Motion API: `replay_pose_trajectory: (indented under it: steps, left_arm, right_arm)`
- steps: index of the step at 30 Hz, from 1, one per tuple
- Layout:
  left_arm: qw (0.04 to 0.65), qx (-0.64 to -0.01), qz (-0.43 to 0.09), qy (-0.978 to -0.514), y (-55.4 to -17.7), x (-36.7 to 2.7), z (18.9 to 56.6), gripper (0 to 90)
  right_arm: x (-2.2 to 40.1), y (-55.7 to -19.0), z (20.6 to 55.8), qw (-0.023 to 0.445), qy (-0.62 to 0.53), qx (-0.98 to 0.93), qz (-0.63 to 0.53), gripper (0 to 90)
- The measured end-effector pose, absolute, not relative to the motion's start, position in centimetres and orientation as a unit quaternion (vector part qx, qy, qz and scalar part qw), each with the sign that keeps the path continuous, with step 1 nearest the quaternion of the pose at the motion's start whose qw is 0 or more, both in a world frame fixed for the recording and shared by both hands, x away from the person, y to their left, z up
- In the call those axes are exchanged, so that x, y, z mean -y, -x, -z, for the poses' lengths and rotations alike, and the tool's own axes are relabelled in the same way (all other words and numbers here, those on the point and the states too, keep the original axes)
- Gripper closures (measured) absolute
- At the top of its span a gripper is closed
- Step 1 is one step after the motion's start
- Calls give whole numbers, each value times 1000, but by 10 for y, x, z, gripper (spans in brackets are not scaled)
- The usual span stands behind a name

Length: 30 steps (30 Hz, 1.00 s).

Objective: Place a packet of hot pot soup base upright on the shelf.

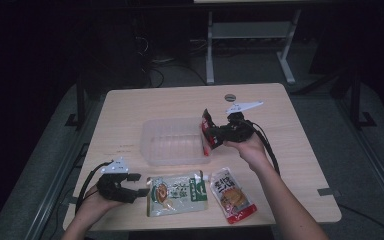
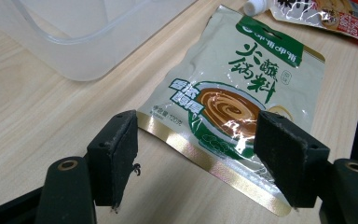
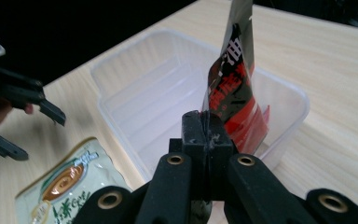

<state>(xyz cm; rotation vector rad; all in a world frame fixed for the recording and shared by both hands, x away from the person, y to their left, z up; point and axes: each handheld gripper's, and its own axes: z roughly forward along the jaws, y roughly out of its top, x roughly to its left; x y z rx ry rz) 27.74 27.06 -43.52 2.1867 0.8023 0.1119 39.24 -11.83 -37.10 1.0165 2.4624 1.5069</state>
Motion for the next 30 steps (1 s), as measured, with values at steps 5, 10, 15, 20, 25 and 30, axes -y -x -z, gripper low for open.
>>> replay_pose_trajectory:
  steps: [5,10,15,20,25,30]
  left_arm:
    - [390,-315,-40,-864,-278,-271,437,302]
    - [388,-316,-37,-865,-279,-270,438,302]
    - [386,-315,-36,-866,-278,-269,439,301]
    - [384,-313,-33,-868,-278,-269,440,301]
    - [380,-311,-30,-871,-278,-267,441,301]
    - [376,-309,-30,-873,-279,-267,442,301]
  right_arm:
    - [116,-396,379,34,-333,-805,-489,892]
    - [116,-397,381,32,-335,-805,-489,892]
    - [111,-399,389,26,-338,-809,-479,891]
    - [111,-401,391,26,-339,-806,-485,883]
    - [111,-402,393,28,-345,-807,-479,765]
    - [111,-403,394,27,-355,-806,-473,525]
